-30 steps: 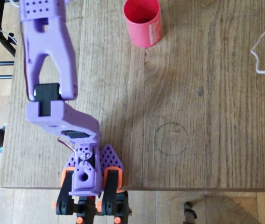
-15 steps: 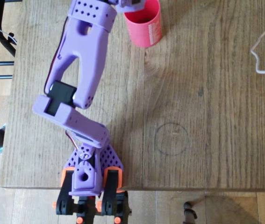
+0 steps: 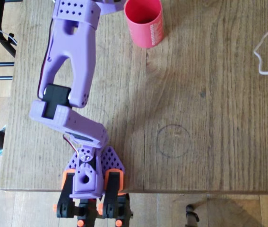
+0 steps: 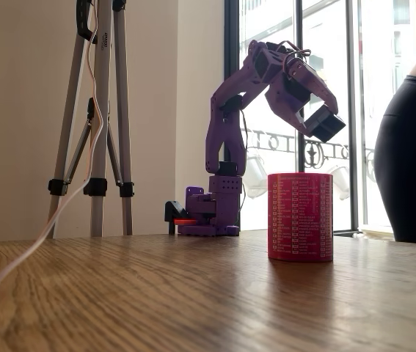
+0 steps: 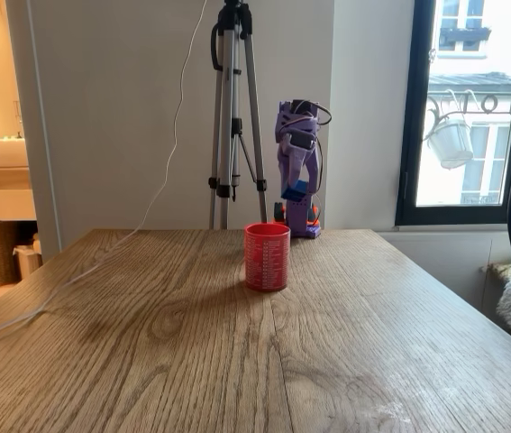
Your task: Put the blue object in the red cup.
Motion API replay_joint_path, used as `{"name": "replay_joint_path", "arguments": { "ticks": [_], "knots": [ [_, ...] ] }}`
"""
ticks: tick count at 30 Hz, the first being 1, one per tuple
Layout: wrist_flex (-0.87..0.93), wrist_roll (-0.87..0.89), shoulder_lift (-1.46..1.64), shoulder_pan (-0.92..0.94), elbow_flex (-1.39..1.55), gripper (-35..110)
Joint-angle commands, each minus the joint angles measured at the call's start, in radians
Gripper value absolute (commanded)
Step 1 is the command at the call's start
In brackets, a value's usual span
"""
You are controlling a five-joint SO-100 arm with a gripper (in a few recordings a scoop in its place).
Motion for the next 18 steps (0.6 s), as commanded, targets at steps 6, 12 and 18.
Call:
{"name": "replay_joint_path", "arguments": {
  "ticks": [6, 12, 18],
  "knots": [
    [-0.041, 0.034, -0.008, 0.054, -0.021, 0],
    [-0.018, 0.051, -0.008, 0.04, 0.04, 0],
    [-0.029, 0.052, -0.011, 0.038, 0.048, 0]
  ]
}}
